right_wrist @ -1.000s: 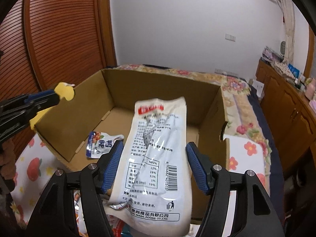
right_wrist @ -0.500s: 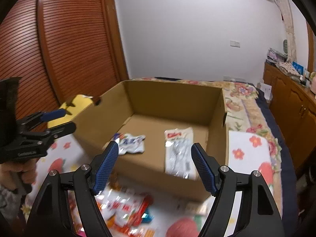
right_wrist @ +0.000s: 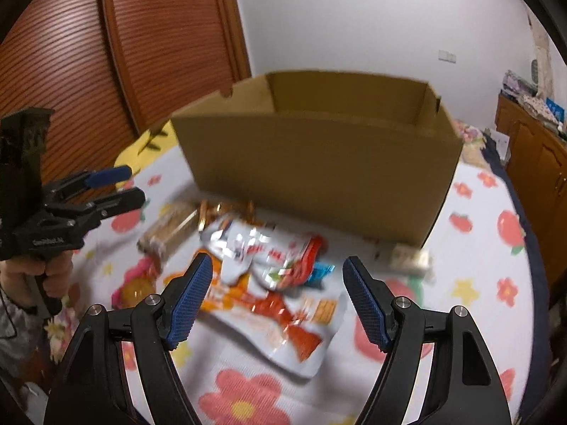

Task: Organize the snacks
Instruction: 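Move both tools back over the remaining snacks on the table, then grasp the pink sausage pack with the left gripper while the right gripper grasps the orange spicy strip pack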

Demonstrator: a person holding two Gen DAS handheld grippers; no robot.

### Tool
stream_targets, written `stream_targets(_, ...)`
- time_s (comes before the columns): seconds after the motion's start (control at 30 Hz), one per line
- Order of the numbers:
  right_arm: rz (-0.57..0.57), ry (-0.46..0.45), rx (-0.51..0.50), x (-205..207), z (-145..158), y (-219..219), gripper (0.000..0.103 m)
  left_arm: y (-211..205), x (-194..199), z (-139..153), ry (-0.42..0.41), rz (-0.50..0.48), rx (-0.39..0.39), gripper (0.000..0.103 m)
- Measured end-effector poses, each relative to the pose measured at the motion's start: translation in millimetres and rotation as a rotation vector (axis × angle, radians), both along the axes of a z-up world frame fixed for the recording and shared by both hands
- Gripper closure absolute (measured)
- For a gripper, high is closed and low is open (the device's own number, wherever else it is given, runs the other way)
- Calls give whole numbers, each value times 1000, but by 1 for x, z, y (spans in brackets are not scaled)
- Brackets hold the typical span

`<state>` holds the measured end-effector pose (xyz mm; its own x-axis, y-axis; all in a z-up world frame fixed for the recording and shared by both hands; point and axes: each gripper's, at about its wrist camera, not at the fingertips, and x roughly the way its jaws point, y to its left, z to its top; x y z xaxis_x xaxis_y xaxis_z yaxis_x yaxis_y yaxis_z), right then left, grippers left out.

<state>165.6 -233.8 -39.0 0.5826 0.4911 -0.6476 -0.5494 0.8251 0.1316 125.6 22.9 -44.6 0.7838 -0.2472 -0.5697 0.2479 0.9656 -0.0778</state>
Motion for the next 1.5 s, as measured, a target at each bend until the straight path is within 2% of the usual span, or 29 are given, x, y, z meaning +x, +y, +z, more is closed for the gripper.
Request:
stream_targets(0.17, 42, 32, -3, -7, -12, 8, 25, 1, -12, -9, 16, -3, -21, 20)
stream_targets(0.5, 110, 74, -49, 0, -32, 28, 25, 0, -24, -21, 30, -8, -13, 20)
stream_targets(0.73, 148, 86, -74, -6, -35, 26, 25, 0, -29, -23, 36, -15, -6, 20)
stream_targets(0.9, 167, 88, -133, -14, -43, 26, 24, 1, -30, -27, 47, -15, -9, 20)
stream_targets(1.13, 151, 68, -184, -7, -43, 34, 28, -1, -34, -30, 52, -22, 1, 20)
stream_targets(1.27, 141, 51, -225, 0, -45, 40, 33, -3, -36, -30, 50, -39, 14, 20)
stream_targets(1.33, 142, 45, -241, 1, -46, 42, 41, -4, -38, -30, 49, -50, 24, 20)
stream_targets(1.37, 148, 36, -250, 0, -45, 42, 48, -5, -39, -31, 50, -56, 30, 20)
stream_targets(1.4, 155, 33, -249, -1, -45, 41, 64, -6, -40, -31, 51, -59, 33, 20)
stream_targets(1.5, 151, -3, -291, -9, -43, 44, 69, -8, -41, -33, 58, -72, 46, 20)
